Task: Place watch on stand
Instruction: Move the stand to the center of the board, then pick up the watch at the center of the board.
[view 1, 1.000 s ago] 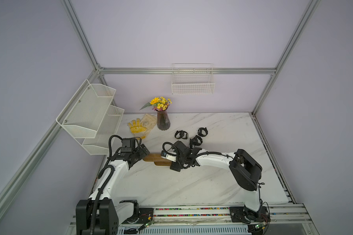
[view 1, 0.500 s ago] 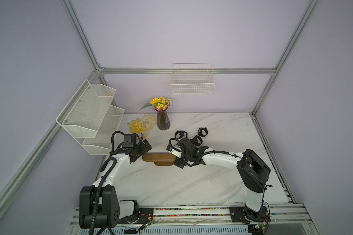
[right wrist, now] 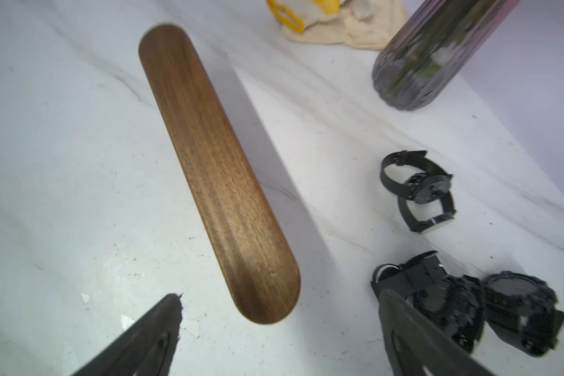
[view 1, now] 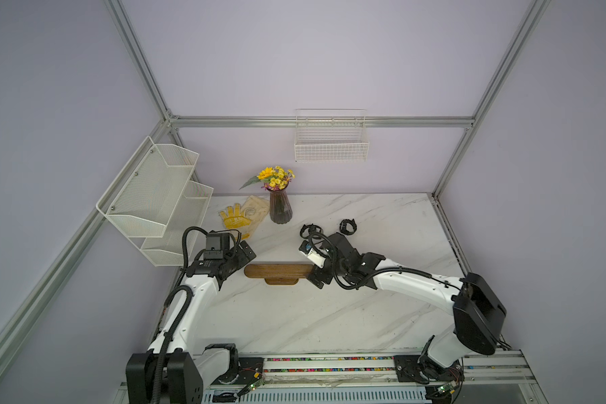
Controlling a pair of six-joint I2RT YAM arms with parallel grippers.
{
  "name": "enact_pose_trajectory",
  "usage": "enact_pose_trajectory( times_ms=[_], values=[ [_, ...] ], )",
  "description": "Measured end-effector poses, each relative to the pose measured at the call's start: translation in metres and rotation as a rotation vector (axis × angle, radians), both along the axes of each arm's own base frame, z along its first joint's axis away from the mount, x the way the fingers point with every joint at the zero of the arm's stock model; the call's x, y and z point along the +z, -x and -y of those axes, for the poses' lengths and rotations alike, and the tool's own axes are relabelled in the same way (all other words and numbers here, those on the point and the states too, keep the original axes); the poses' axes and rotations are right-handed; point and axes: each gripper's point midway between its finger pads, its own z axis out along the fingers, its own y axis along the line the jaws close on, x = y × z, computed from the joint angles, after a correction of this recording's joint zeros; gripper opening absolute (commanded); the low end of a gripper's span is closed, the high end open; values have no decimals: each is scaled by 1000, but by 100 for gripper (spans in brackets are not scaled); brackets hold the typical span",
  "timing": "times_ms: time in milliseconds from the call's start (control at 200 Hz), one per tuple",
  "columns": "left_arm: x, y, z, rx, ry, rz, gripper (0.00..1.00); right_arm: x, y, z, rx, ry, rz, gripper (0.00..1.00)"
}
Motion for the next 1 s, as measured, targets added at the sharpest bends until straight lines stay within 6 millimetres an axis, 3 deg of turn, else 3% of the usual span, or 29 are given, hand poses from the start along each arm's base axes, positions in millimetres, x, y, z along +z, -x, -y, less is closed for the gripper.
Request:
enact_pose_trajectory(
  times_ms=[125, 240, 340, 475, 745, 1000],
  values=[
    [27, 10, 0, -10, -17, 87, 100, 42, -23, 33, -146, -135, 11, 96],
    [38, 13, 16, -73, -19, 124, 100, 47, -60, 76, -322, -211, -31, 94],
    [39, 13, 41, -177, -24, 124, 100, 31, -94, 109, -472, -240, -101, 88],
    [42, 16, 67, -294, -36, 145, 100, 5, -135, 131, -614, -256, -184, 75],
    [74, 18, 76, -347, -40, 277, 100, -56, -194, 139, -734, -190, -286, 63],
    [74, 18, 76, -356, -50, 294, 100, -92, -215, 144, -794, -118, -324, 63]
  ],
)
